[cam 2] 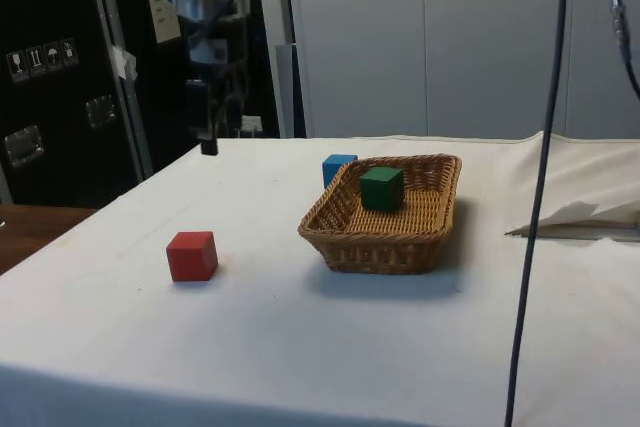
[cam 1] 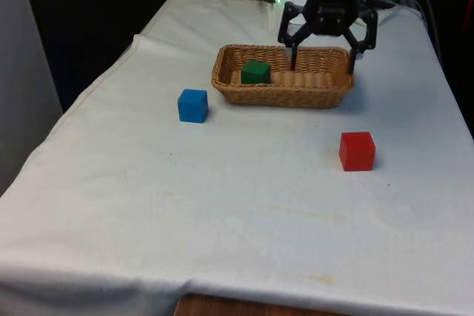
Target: Pick up exactly two blocks and place them into the basket.
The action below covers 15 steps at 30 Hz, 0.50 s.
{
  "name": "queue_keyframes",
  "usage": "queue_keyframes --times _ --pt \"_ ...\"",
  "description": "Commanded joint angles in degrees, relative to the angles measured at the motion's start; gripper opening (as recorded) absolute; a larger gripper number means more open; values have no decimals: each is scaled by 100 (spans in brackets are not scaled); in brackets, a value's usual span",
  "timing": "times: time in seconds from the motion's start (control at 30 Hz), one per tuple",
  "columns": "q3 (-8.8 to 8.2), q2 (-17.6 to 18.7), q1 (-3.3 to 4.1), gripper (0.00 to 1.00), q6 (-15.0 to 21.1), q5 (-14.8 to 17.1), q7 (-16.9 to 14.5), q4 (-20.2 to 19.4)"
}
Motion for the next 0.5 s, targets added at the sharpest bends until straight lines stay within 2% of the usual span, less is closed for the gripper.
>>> queue_keyframes --times 0.0,0.1,0.13,0.4,0.43,0.47 --pt "46 63 11 100 -69 69 11 92" --pt "74 120 6 100 -29 46 23 166" --pt "115 189 29 100 -92 92 63 258" --pt "367 579 57 100 -115 40 338 688" --pt "367 527 23 100 -69 52 281 630" --pt "395 625 69 100 -103 40 367 722"
